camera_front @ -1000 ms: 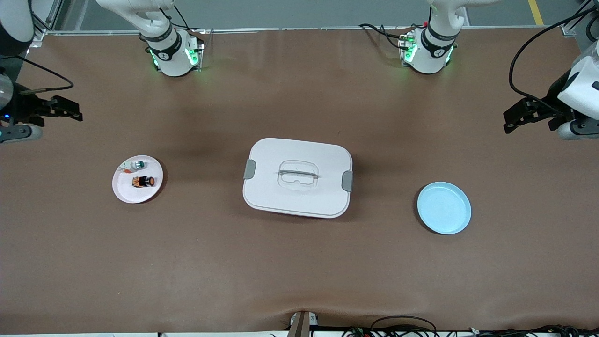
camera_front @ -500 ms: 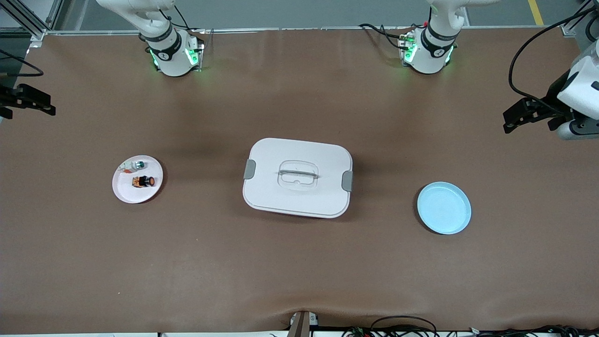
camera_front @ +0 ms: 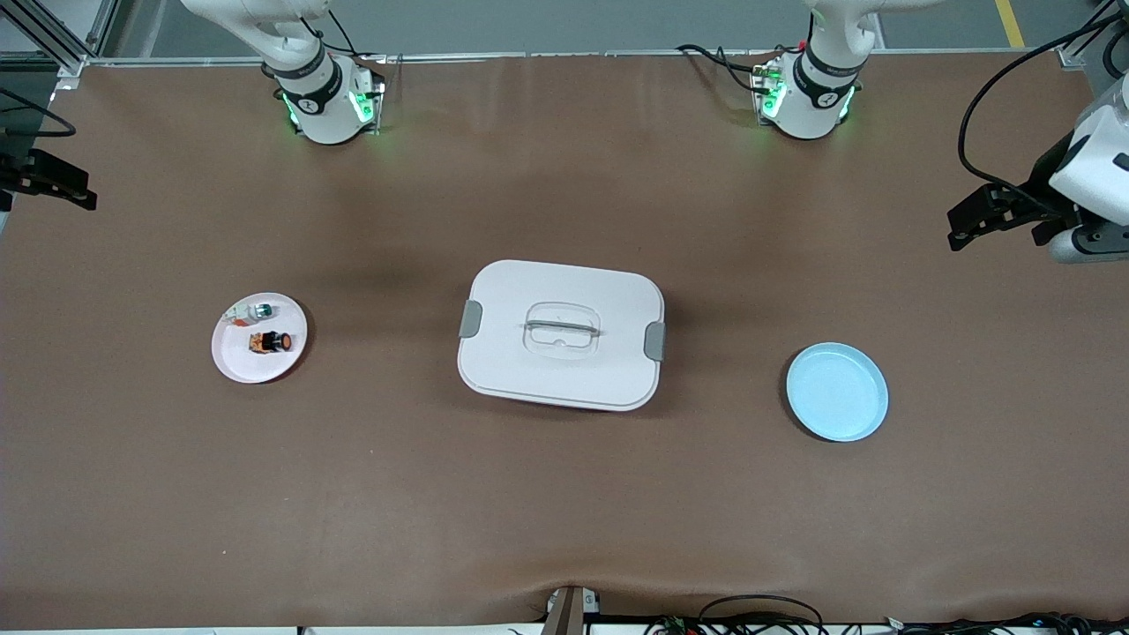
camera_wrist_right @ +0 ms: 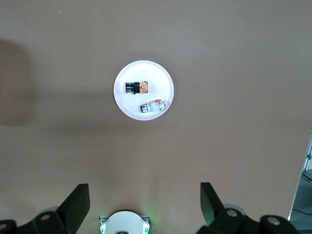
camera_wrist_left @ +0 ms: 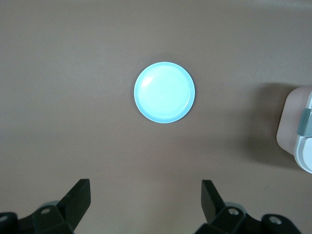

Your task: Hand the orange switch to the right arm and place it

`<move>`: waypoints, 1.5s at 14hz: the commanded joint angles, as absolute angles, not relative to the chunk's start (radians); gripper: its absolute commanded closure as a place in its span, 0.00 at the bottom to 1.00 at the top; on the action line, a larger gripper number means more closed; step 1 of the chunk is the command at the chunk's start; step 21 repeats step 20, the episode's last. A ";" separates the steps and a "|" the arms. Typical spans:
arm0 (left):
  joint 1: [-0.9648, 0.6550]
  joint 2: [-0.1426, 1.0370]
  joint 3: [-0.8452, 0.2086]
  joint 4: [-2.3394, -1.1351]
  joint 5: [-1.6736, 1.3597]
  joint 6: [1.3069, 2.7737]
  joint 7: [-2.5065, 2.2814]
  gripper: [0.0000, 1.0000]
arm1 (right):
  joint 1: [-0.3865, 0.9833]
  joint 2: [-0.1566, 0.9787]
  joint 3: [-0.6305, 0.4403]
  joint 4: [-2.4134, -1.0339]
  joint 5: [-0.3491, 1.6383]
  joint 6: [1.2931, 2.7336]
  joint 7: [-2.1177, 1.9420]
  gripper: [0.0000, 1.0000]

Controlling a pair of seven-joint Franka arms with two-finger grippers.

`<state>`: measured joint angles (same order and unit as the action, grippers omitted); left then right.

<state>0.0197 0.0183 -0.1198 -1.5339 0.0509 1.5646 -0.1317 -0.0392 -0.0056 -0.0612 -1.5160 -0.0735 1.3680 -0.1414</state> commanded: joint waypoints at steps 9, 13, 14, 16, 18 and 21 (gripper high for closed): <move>0.026 0.002 -0.124 -1.523 0.017 1.551 -0.109 0.00 | -0.075 0.005 -0.060 -1.525 -0.031 1.336 -0.137 0.00; 0.025 0.002 -0.124 -1.514 0.003 1.536 -0.107 0.00 | -0.072 0.003 -0.060 -1.519 -0.031 1.313 -0.135 0.00; 0.026 0.002 -0.124 -1.508 0.002 1.529 -0.107 0.00 | -0.071 0.002 -0.057 -1.514 -0.031 1.315 -0.130 0.00; 0.026 0.002 -0.124 -1.508 -0.002 1.529 -0.107 0.00 | -0.074 -0.012 -0.058 -1.516 -0.023 1.315 -0.129 0.00; 0.026 0.002 -0.123 -1.497 -0.009 1.526 -0.112 0.00 | -0.077 -0.026 -0.063 -1.522 0.014 1.316 -0.129 0.00; 0.026 0.003 -0.121 -1.496 -0.008 1.516 -0.112 0.00 | -0.083 -0.034 -0.061 -1.531 0.021 1.325 -0.129 0.00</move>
